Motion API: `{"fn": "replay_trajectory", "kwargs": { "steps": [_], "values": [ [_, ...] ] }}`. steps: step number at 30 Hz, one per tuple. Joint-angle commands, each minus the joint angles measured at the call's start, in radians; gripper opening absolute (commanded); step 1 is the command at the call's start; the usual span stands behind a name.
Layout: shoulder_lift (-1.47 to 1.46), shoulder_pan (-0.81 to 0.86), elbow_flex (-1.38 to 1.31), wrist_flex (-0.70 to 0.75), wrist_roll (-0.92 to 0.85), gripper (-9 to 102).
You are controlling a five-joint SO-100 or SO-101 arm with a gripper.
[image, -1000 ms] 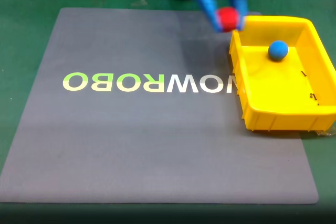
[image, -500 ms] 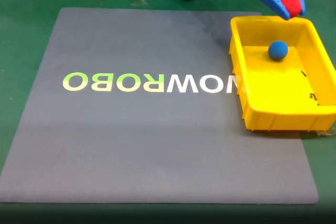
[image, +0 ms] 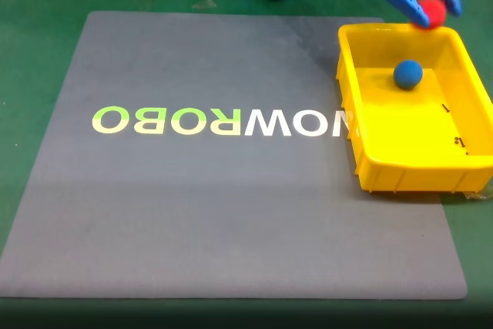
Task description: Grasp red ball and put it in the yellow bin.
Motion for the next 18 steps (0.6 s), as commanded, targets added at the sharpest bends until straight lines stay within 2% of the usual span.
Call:
{"fn": "replay_trajectory", "kwargs": {
  "steps": [1,7,18],
  "values": [
    [0.005,0.034,-0.017,-0.028,0.023,35],
    [0.014,0.055,-0.023,-0.028,0.021,39],
    [0.107,0.074,-0.012,0.029,0.021,38]
  ]
}}
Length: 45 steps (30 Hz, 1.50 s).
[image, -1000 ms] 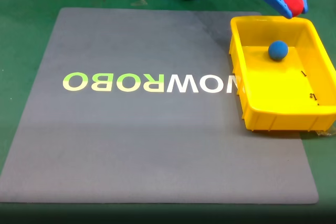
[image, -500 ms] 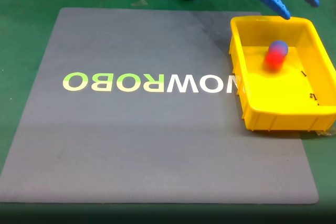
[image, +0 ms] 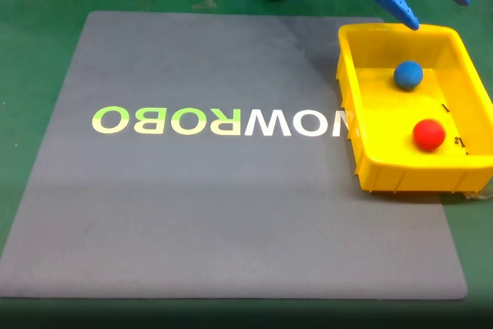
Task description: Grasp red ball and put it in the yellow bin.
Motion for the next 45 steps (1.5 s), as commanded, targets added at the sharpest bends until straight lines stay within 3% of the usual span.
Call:
{"fn": "replay_trajectory", "kwargs": {
  "steps": [1,8,17,24,30,37,45],
  "values": [
    [0.107,0.040,-0.009,0.035,0.009,38],
    [0.449,0.097,0.120,0.209,-0.031,34],
    [0.974,0.244,0.319,0.644,-0.041,1],
    [1.374,0.347,0.611,0.885,-0.037,0],
    [1.376,0.414,0.701,1.003,0.005,0],
    [1.376,0.416,0.890,1.008,-0.008,0],
    [1.378,0.410,0.891,1.230,0.011,0]
  ]
}}
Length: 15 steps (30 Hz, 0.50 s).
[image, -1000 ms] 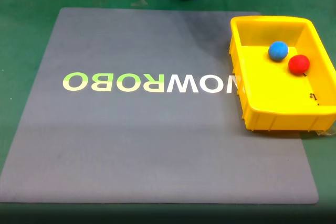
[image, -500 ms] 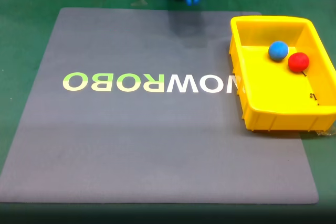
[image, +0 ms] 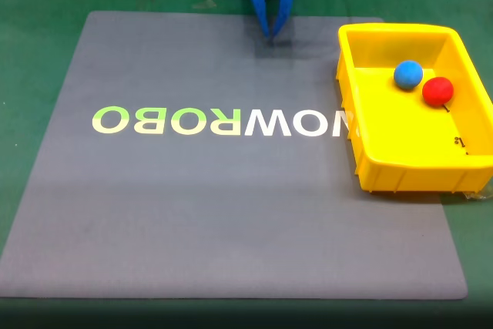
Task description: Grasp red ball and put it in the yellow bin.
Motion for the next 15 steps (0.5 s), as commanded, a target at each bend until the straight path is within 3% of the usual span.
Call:
{"fn": "replay_trajectory", "kwargs": {
  "steps": [1,15],
  "values": [
    [0.014,-0.002,0.032,0.098,-0.009,0],
    [0.014,0.017,0.032,0.167,0.008,0]
  ]
}}
